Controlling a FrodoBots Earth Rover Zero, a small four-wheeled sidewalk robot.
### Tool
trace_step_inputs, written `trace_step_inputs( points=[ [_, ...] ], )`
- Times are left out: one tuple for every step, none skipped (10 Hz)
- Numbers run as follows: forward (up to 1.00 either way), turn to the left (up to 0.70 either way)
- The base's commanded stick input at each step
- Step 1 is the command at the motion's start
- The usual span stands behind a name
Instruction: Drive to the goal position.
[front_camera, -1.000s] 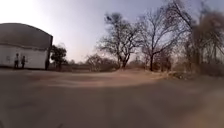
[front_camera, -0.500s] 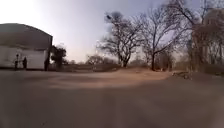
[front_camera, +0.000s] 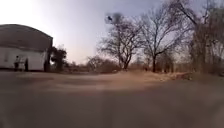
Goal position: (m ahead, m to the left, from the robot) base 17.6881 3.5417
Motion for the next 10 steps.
trace_step_inputs(
  points=[
    [0.7, 0.0],
    [0.7, 0.0],
    [0.7, 0.0],
    [0.7, 0.0],
    [0.7, 0.0],
    [0.7, 0.0],
    [0.7, 0.0],
    [0.7, 0.0],
    [0.7, 0.0],
    [0.7, 0.0]
  ],
)
